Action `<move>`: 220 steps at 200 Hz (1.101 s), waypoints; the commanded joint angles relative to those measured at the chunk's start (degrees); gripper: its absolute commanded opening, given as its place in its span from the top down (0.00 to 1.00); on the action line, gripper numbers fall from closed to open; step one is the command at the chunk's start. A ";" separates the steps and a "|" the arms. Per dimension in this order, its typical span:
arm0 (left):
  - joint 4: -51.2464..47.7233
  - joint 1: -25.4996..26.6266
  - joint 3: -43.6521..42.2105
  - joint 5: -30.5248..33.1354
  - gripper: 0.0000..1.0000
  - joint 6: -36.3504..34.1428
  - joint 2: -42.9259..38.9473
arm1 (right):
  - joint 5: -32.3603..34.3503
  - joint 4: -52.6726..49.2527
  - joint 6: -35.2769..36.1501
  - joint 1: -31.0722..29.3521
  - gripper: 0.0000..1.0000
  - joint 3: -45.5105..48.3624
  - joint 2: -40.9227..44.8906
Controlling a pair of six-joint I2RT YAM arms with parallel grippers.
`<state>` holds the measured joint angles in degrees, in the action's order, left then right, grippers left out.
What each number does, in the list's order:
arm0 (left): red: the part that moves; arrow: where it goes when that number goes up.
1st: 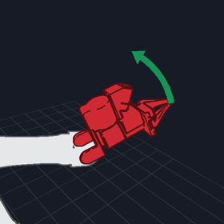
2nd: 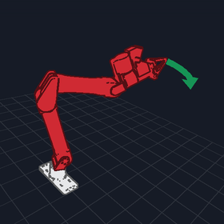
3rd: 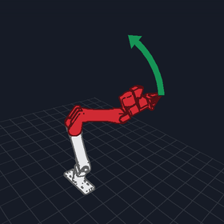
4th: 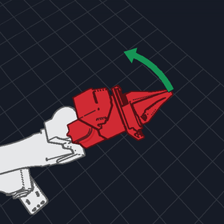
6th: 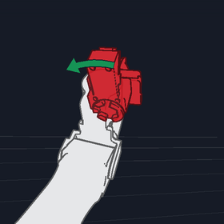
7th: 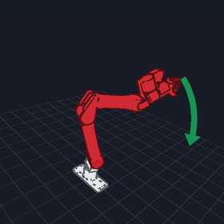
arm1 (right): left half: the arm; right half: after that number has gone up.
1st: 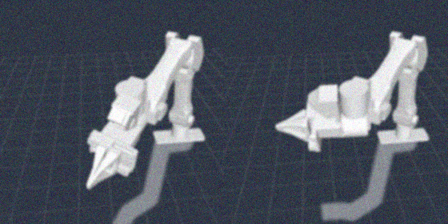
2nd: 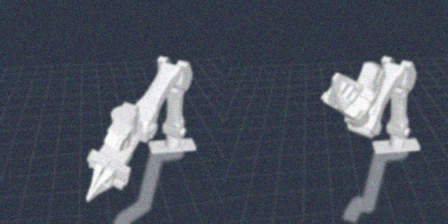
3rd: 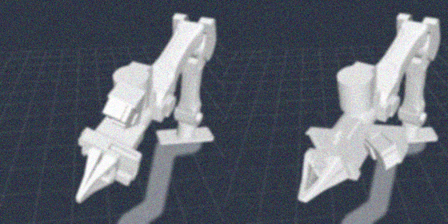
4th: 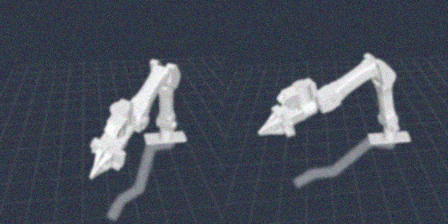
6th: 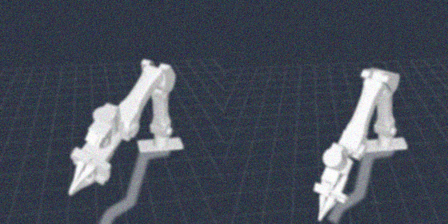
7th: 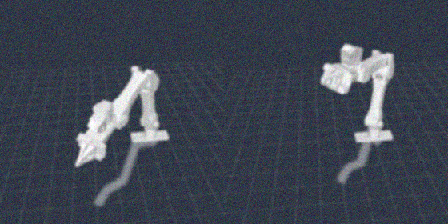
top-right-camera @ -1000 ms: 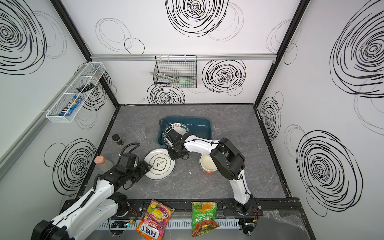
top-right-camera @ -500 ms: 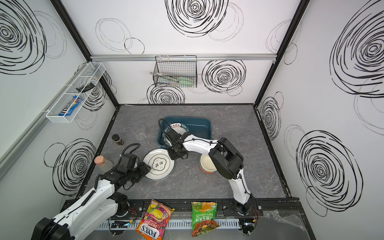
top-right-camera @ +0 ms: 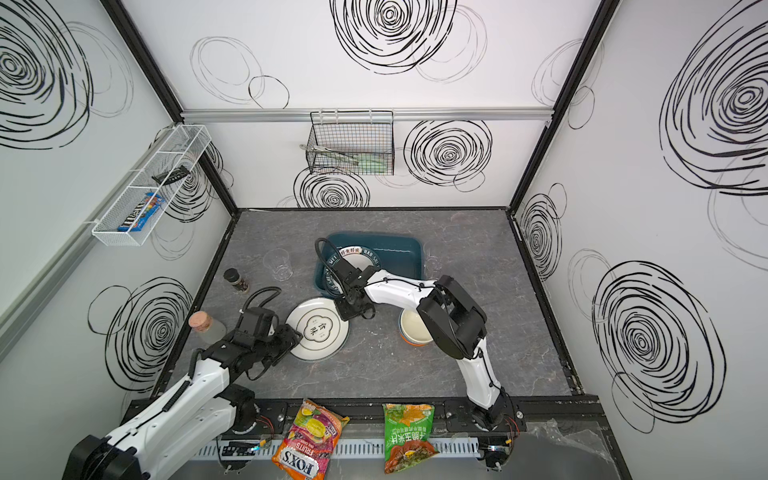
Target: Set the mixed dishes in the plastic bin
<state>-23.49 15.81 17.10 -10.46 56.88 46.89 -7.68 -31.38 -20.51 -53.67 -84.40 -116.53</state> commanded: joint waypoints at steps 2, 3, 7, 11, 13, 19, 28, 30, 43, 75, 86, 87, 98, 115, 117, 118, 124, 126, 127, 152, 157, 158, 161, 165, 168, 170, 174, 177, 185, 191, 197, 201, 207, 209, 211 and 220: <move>3.54 -0.04 -0.17 -1.44 0.41 0.27 -0.14 | -0.68 -0.96 0.21 -1.29 0.86 -1.29 0.77; 3.49 -0.02 -0.15 -1.38 0.41 0.26 -0.14 | -0.67 -0.87 0.21 -1.27 0.86 -1.29 0.82; 3.52 -0.06 -0.18 -1.32 0.41 0.26 -0.16 | -0.58 -0.81 0.20 -1.31 0.86 -1.29 0.94; 3.49 -0.02 -0.12 -1.24 0.41 0.17 -0.17 | -0.58 -0.68 0.25 -1.27 0.86 -1.21 1.08; 3.52 0.00 -0.09 -1.19 0.41 0.21 -0.14 | -0.58 -0.63 0.29 -1.26 0.86 -1.21 1.12; 3.47 0.01 -0.09 -1.23 0.41 0.30 -0.14 | -0.64 -0.47 0.27 -1.31 0.87 -1.25 1.23; 3.53 -0.04 -0.14 -1.36 0.41 0.20 -0.16 | -0.82 -0.46 0.30 -1.29 0.89 -1.38 1.28; 3.53 -0.07 -0.14 -1.33 0.41 0.21 -0.16 | -0.84 -0.51 0.30 -1.31 0.89 -1.49 1.26; 3.44 0.01 -0.14 -1.30 0.41 0.16 -0.07 | -1.27 -0.37 0.37 -1.32 0.89 -1.64 1.22; 3.10 -0.02 0.23 -1.08 0.39 0.08 -0.21 | -1.41 -0.53 0.33 -1.44 0.91 -1.82 1.10; 3.12 0.00 0.21 -1.11 0.39 0.11 -0.27 | -1.37 -0.50 0.39 -1.47 0.93 -1.73 1.13; 3.15 -0.04 0.21 -1.08 0.39 0.09 -0.25 | -1.37 -0.51 0.34 -1.50 0.93 -1.69 1.09; 3.12 -0.02 0.13 -1.08 0.39 0.20 -0.24 | -1.28 -0.61 0.34 -1.51 0.94 -1.73 1.04; 2.68 0.01 0.28 -0.89 0.36 0.16 -0.24 | -0.73 -0.64 0.37 -1.42 0.95 -1.56 1.22; 2.62 0.01 0.34 -0.79 0.36 0.16 -0.34 | -0.64 -0.69 0.32 -1.41 0.95 -1.56 1.22; 2.59 -0.04 0.32 -0.75 0.36 0.20 -0.32 | -0.61 -0.70 0.35 -1.42 0.95 -1.51 1.22; 2.33 -0.07 0.38 -0.49 0.35 0.21 -0.46 | -0.50 -0.70 0.24 -1.27 0.94 -1.47 1.30; 2.25 -0.15 0.39 -0.47 0.34 0.24 -0.53 | -0.43 -0.75 0.28 -1.29 0.94 -1.49 1.30; 2.19 -0.16 0.39 -0.46 0.34 0.24 -0.55 | -0.41 -0.73 0.29 -1.27 0.93 -1.52 1.31; 1.23 -0.40 0.39 0.09 0.32 0.46 -1.22 | 0.28 -0.79 0.07 -1.21 0.78 -1.69 1.48; 1.02 -0.48 0.43 0.24 0.32 0.44 -1.36 | 0.30 -0.87 0.07 -1.24 0.76 -1.88 1.49; 1.00 -0.55 0.41 0.29 0.32 0.43 -1.36 | 0.30 -0.87 0.10 -1.21 0.76 -1.89 1.49; 0.80 -0.58 0.43 0.36 0.32 0.45 -1.40 | 0.30 -0.96 0.05 -1.22 0.75 -2.07 1.41; 0.59 -0.62 0.40 0.52 0.32 0.45 -1.52 | 0.30 -1.04 0.10 -1.18 0.74 -2.18 1.39; 0.37 -0.73 0.41 0.60 0.32 0.45 -1.73 | 0.31 -1.10 0.06 -1.17 0.74 -2.29 1.35; 0.26 -0.81 0.39 0.77 0.31 0.49 -1.81 | 0.30 -1.07 0.11 -1.24 0.74 -2.33 1.32; 0.01 -0.79 0.43 1.05 0.31 0.51 -2.00 | 0.30 -1.15 0.07 -1.21 0.73 -2.47 1.31; -0.10 -0.94 0.39 1.20 0.31 0.52 -2.20 | 0.30 -1.22 0.09 -1.18 0.73 -2.58 1.32; -0.32 -0.96 0.45 1.47 0.31 0.64 -2.70 | 0.35 -1.29 0.10 -1.26 0.73 -2.76 1.31; -0.54 -1.10 0.45 1.74 0.31 0.77 -3.15 | 0.39 -1.32 0.16 -1.23 0.73 -2.91 1.25; -0.76 -1.14 0.39 1.97 0.31 0.86 -3.49 | 0.39 -1.39 0.21 -1.21 0.71 -3.16 1.19; -0.90 -1.20 0.39 2.17 0.31 0.98 -3.78 | 0.46 -1.45 0.20 -1.23 0.70 -3.34 1.14; -0.97 -1.24 0.39 2.42 0.32 1.04 -4.06 | 0.47 -1.55 0.21 -1.19 0.69 -3.63 0.97; -1.04 -1.23 0.39 2.52 0.32 1.15 -4.15 | 0.48 -1.64 0.21 -1.22 0.68 -3.72 0.96; -1.08 -1.33 0.39 2.56 0.32 1.13 -4.22 | 0.48 -1.66 0.21 -1.19 0.68 -3.86 0.93; -1.12 -1.41 0.39 2.84 0.32 1.22 -4.56 | 0.43 -1.76 0.21 -1.18 0.66 -4.26 0.76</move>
<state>-24.82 14.94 17.10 -9.54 57.32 43.66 -7.44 -31.70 -20.49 -54.50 -86.26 -116.46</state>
